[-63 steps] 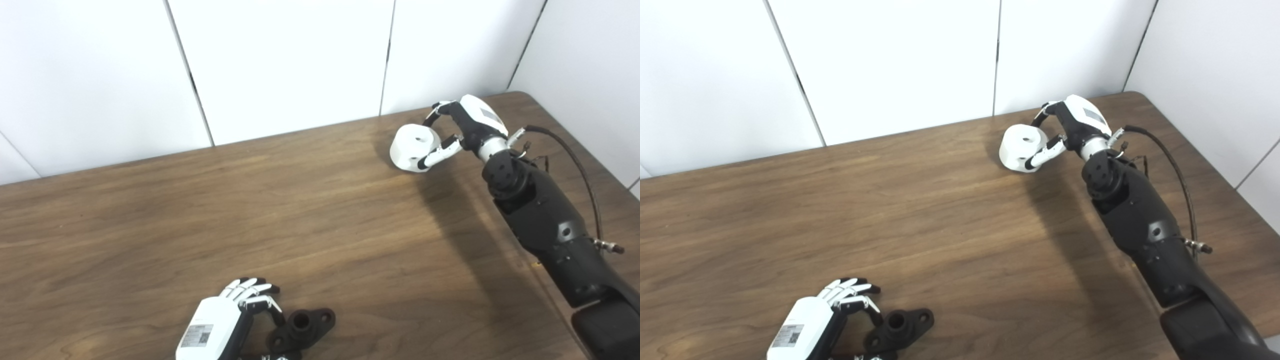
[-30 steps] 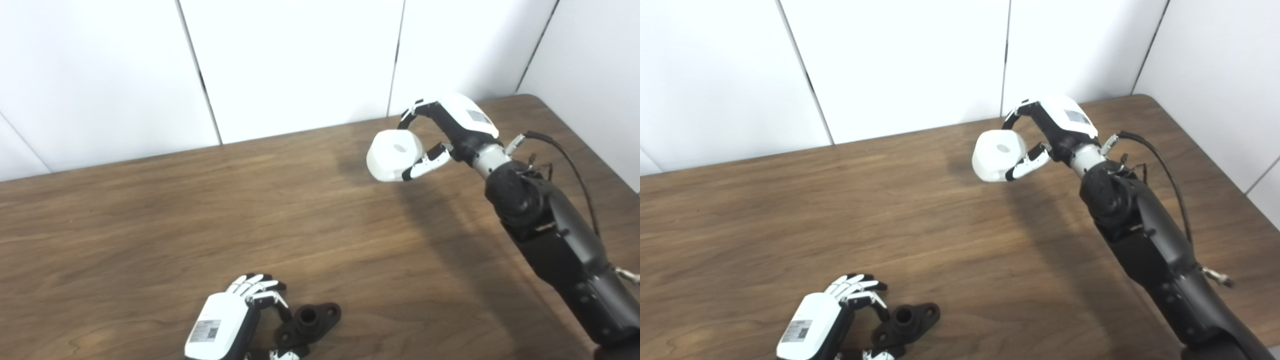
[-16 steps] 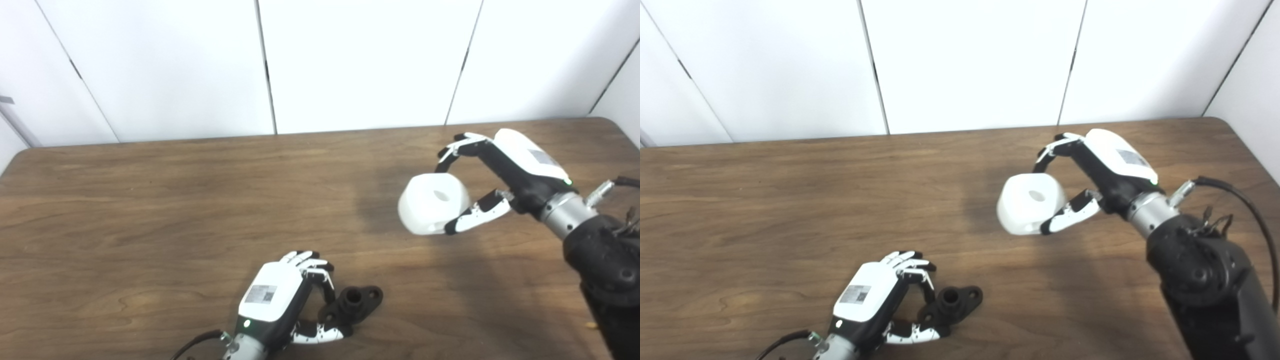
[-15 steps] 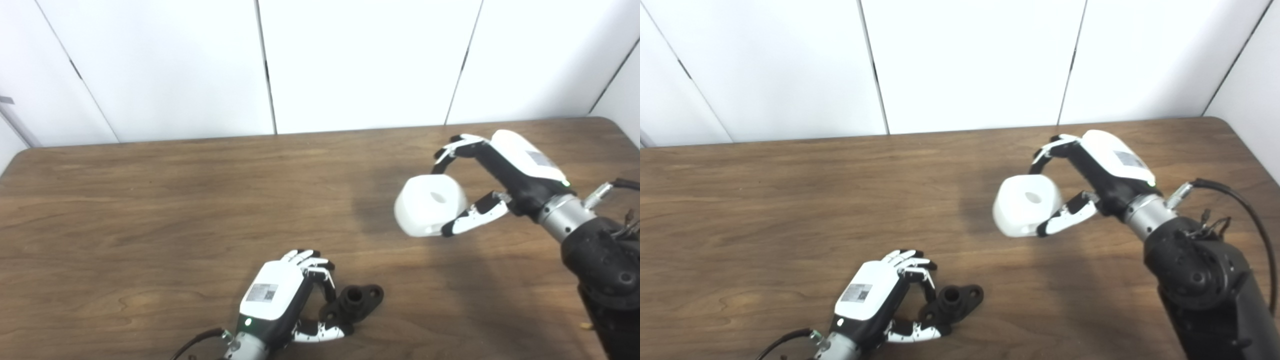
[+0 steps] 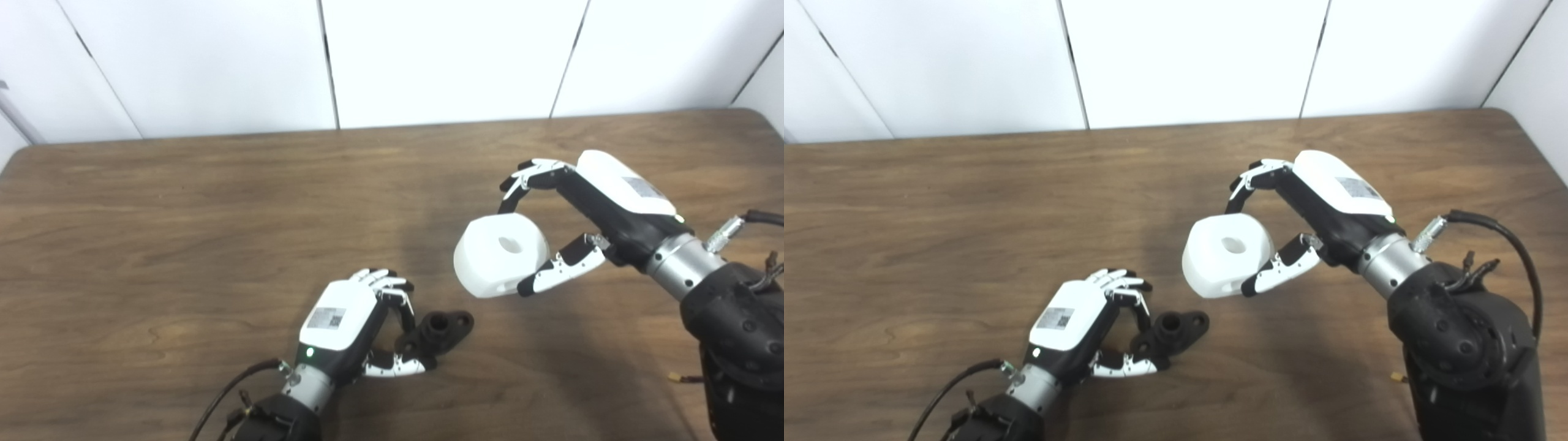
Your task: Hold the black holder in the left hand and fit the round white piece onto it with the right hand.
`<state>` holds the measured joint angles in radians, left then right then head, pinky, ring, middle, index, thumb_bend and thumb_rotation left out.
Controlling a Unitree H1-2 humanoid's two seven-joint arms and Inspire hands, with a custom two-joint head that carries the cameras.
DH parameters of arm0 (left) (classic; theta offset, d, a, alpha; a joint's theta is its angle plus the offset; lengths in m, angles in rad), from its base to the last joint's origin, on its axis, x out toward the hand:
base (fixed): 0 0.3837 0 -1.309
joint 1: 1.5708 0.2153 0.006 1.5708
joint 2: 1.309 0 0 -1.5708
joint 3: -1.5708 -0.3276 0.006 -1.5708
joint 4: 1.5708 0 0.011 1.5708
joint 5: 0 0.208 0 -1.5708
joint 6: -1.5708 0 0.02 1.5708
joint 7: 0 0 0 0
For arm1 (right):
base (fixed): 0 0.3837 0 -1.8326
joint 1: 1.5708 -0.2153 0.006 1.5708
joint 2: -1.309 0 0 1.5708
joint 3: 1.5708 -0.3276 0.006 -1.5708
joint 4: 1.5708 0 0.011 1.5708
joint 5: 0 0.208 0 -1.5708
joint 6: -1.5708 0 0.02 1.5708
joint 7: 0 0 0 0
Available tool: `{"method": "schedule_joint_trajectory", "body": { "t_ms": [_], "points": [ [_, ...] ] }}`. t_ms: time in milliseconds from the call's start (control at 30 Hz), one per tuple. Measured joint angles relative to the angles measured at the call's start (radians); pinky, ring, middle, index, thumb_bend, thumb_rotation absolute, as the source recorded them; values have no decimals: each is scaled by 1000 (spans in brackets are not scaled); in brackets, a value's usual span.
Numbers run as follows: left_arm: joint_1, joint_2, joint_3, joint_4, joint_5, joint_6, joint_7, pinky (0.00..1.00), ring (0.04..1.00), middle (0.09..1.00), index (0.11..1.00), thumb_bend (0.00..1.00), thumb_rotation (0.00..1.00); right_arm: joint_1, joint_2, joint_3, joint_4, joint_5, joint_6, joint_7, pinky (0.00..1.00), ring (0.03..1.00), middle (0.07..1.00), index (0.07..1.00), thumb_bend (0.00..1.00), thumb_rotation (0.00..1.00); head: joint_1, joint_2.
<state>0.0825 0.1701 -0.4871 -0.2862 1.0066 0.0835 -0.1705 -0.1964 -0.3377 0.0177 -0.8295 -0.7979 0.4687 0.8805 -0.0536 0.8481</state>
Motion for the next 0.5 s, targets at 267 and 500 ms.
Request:
{"method": "schedule_joint_trajectory", "body": {
  "t_ms": [267, 500],
  "points": [
    [-2, 0, 1, -6, 1, 3, -15, 874, 859, 797, 488, 521, 52, 8, 28, 26, 0, 0, 0, 11, 857, 902, 770, 484, 521, 132, -8, 31],
    [-3, -2, 1, -26, 21, 20, -44, 880, 861, 798, 487, 521, 51, 8, 40, 54, 2, 4, -1, 13, 809, 891, 762, 484, 522, 131, -22, 58]
  ]
}}
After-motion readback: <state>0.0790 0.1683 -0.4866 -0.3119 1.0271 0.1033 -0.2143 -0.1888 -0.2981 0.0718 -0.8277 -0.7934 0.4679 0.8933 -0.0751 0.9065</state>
